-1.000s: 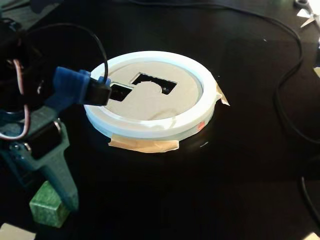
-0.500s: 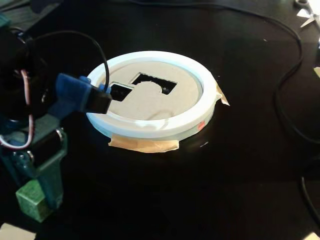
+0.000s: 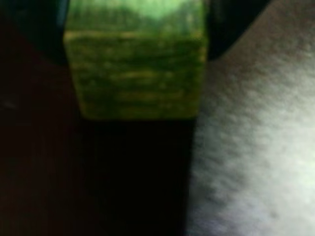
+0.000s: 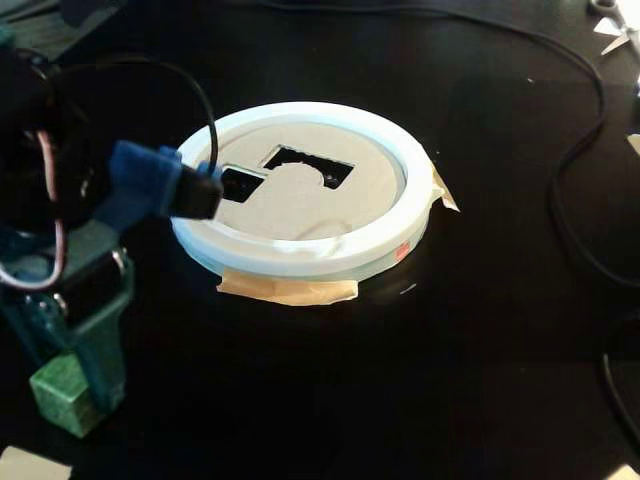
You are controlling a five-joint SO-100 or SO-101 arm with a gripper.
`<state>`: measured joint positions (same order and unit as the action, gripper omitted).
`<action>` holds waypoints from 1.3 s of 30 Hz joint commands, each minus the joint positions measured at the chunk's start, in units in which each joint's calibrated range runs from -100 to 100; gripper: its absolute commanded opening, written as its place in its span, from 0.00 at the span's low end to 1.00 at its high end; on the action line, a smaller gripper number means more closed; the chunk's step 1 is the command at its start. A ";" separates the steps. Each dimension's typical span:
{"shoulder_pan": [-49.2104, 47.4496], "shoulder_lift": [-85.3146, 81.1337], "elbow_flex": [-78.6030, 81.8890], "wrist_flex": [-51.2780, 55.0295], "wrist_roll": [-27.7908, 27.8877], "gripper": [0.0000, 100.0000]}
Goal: Pick up the square block and drop it in corresponding square shaped hole
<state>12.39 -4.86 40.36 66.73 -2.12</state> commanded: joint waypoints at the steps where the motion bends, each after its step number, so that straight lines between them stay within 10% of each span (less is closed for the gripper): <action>1: -0.53 -9.87 -4.57 0.55 -0.39 0.35; 12: -1.90 -24.11 -12.95 20.12 -3.22 0.37; 18: -22.00 -24.03 -25.15 26.04 -10.16 0.37; 39: -54.34 1.05 -25.42 1.86 -20.27 0.37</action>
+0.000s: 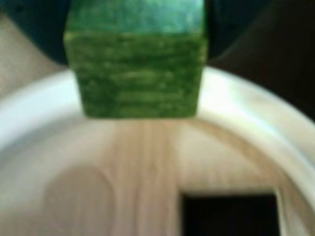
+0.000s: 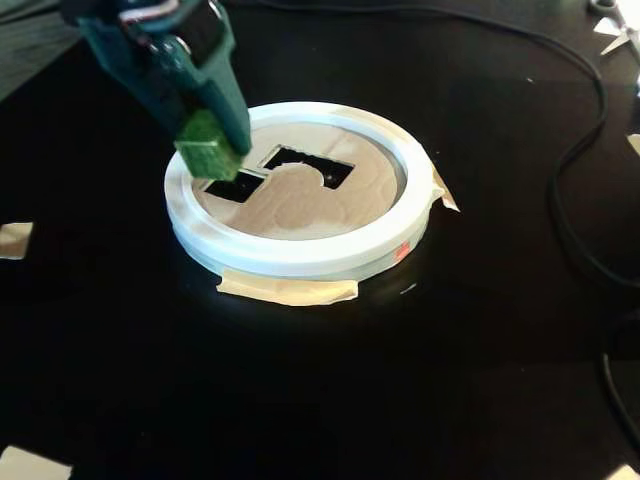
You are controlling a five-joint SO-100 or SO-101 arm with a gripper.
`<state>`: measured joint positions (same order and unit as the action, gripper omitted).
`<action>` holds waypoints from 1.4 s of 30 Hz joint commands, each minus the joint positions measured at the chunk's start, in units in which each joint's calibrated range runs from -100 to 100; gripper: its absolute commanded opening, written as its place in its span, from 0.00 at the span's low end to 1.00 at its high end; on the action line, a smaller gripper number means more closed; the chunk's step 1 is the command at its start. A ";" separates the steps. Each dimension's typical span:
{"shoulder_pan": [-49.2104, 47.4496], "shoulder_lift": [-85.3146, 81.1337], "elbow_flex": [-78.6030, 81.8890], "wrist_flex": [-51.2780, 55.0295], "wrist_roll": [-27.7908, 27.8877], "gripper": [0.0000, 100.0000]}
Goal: Pick up the square block and drop it in corresponding square shaped hole
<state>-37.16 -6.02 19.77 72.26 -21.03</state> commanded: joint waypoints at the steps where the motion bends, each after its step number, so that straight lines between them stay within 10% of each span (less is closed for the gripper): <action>1: -5.66 2.57 -4.83 -3.67 -1.76 0.37; 22: -12.15 14.03 -4.74 -13.70 -3.66 0.38; 30: -12.28 12.96 -4.47 -13.00 -3.81 0.97; 42: -12.90 -2.80 -4.92 0.04 -3.71 0.99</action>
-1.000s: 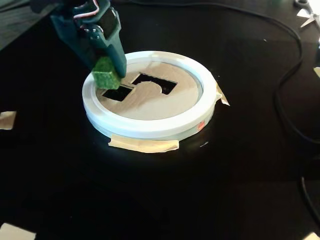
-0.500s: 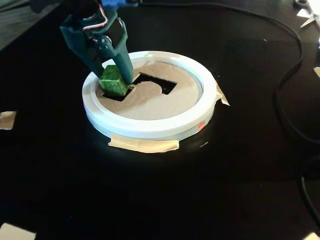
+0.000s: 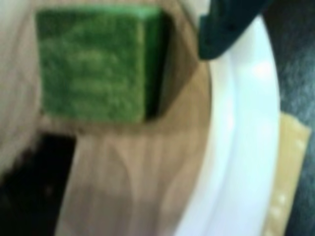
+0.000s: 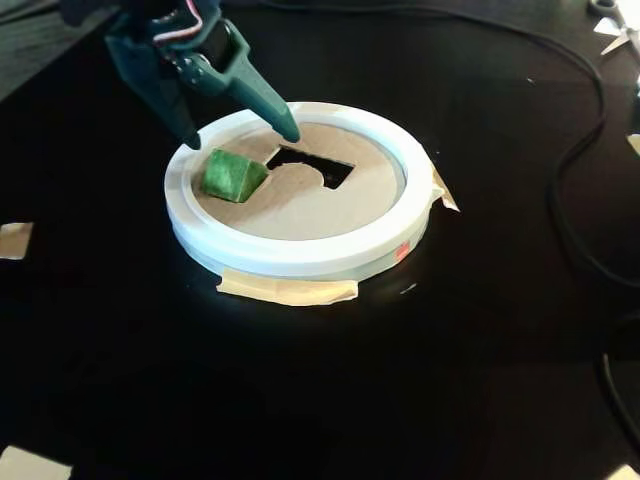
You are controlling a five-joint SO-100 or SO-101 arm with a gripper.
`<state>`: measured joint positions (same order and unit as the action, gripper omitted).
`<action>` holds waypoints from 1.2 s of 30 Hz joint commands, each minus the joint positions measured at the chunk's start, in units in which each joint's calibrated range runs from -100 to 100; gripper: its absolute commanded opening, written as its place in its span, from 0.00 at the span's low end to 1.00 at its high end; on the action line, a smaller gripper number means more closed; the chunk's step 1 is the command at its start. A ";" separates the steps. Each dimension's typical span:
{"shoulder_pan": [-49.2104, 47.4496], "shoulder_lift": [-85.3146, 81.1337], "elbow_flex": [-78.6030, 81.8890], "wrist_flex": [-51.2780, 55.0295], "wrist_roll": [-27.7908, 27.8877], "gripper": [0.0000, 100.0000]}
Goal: Pick up the square block and drop it in corresponding square shaped hole
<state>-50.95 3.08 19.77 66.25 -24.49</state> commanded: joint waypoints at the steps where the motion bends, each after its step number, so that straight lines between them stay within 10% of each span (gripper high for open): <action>1: 1.01 -12.97 -4.92 6.26 0.00 0.99; 36: 5.88 11.66 -4.74 -16.92 3.27 0.99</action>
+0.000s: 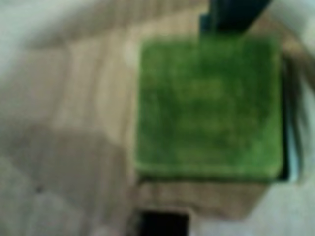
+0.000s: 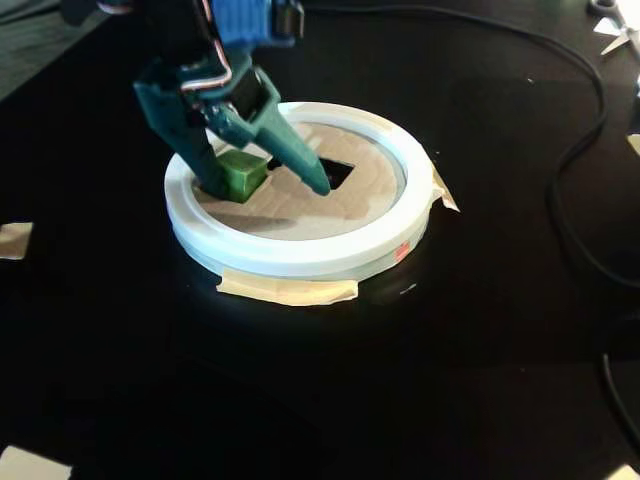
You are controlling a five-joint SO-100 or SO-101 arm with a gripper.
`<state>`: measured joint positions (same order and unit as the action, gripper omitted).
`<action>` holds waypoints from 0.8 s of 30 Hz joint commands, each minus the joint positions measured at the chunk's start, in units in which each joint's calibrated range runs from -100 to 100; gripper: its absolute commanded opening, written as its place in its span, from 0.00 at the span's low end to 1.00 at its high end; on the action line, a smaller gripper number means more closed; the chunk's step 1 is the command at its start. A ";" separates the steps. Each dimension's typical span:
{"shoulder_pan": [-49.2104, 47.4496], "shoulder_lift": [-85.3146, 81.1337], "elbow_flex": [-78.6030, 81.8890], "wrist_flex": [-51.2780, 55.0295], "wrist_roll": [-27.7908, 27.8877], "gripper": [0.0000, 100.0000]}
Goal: Pick up the square block and drop it in corresponding square shaped hole
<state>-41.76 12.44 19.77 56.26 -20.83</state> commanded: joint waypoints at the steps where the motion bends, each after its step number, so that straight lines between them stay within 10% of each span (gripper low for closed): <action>1: -3.81 2.74 -4.74 -7.74 -0.59 0.99; 24: -2.94 -18.93 -4.65 6.51 0.00 0.99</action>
<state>-43.76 1.74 19.67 59.17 -21.03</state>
